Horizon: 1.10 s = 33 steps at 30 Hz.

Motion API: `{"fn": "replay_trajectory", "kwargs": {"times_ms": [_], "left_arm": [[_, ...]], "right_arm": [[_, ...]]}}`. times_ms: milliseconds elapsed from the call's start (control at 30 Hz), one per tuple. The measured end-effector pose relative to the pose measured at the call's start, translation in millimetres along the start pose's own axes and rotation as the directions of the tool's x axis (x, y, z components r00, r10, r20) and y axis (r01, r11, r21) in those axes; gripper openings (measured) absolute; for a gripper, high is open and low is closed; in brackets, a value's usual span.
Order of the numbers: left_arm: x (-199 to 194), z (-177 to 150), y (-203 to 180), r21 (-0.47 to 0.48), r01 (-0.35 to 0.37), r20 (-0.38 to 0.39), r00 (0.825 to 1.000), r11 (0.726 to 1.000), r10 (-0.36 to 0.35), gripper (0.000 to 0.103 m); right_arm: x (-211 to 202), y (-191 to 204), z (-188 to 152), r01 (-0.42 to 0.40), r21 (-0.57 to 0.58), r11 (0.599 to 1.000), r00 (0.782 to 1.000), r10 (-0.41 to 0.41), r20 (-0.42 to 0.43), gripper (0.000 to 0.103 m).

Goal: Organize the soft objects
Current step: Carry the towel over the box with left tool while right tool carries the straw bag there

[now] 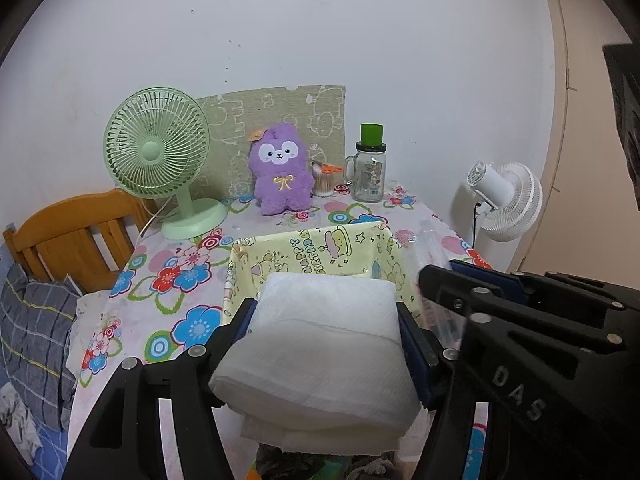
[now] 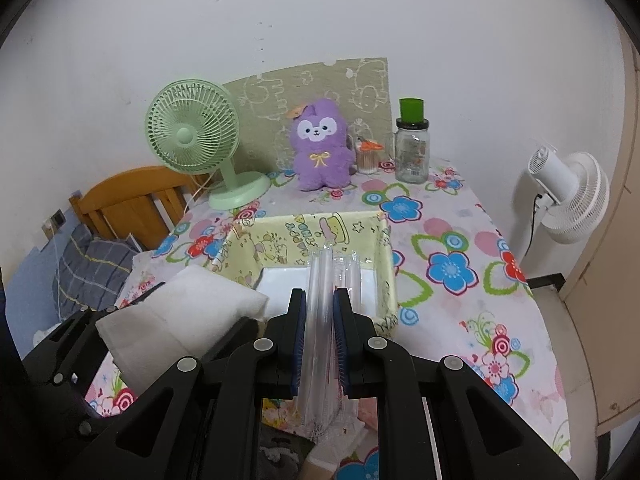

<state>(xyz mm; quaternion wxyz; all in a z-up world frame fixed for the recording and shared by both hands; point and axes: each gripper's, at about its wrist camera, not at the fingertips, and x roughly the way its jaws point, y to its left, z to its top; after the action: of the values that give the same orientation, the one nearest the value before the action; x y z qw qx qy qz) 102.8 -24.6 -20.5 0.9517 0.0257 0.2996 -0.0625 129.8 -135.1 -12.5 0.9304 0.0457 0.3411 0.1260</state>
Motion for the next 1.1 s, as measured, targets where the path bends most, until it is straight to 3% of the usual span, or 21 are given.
{"fn": "replay_trajectory", "kwargs": {"times_ms": [1100], "left_arm": [[70, 33, 27, -0.074, -0.019, -0.066, 0.998, 0.997, 0.014, 0.068]], "right_arm": [[73, 6, 46, -0.007, -0.05, 0.999, 1.0, 0.006, -0.01, 0.016]]}}
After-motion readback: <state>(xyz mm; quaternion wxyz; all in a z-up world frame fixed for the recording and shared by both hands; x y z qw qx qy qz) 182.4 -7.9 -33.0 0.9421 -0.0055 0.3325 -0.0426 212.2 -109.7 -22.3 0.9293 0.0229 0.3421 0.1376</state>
